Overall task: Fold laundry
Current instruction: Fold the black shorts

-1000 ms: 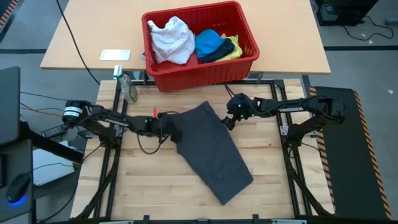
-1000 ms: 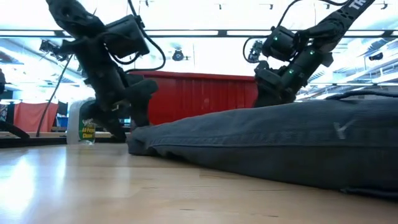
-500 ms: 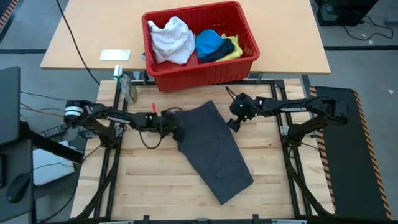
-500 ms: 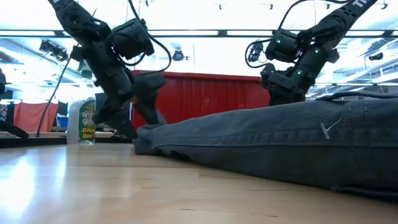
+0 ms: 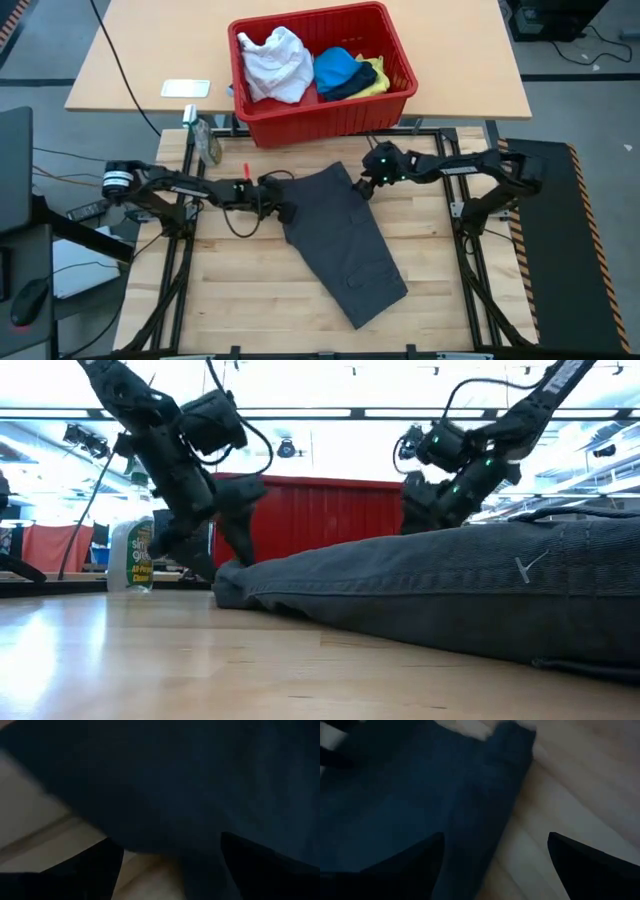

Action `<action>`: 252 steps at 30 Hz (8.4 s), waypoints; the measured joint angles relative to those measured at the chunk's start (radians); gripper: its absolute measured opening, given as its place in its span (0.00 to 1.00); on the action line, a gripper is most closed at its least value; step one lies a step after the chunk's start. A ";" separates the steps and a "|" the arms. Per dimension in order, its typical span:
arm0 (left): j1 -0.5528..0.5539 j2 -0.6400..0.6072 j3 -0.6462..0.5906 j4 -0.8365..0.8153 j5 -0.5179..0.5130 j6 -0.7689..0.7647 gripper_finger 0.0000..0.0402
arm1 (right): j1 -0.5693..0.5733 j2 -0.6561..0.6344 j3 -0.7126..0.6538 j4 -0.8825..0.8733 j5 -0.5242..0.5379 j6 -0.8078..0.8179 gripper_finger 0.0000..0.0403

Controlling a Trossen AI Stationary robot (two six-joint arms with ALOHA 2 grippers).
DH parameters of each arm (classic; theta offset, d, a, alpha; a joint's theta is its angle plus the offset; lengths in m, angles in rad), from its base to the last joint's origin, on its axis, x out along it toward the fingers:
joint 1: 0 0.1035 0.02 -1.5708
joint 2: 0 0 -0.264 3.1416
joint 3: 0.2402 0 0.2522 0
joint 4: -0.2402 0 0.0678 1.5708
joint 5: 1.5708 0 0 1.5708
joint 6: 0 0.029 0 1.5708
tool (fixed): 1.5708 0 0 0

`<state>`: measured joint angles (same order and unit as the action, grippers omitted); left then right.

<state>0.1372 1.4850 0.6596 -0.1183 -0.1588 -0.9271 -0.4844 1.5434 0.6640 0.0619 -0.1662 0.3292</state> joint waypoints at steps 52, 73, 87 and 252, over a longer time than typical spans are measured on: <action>-0.179 -0.528 0.161 0.215 -0.093 1.011 0.02 | 0.304 -0.483 0.068 0.257 0.158 -0.575 0.06; -0.636 -0.018 0.398 0.097 -0.313 0.916 0.02 | 0.855 -0.397 0.153 -0.221 0.565 -0.210 0.06; -0.601 -0.057 0.894 -0.292 -0.397 1.022 0.03 | 0.880 -0.443 0.424 -0.184 0.675 -0.450 0.06; -0.331 0.242 0.197 -0.212 -0.324 0.265 0.29 | 0.705 -0.296 -0.418 0.581 0.849 -0.005 0.33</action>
<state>-0.1935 1.7267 0.8566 -0.3305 -0.4824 -0.6618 0.2203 1.2475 0.2462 0.6430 0.6824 0.3243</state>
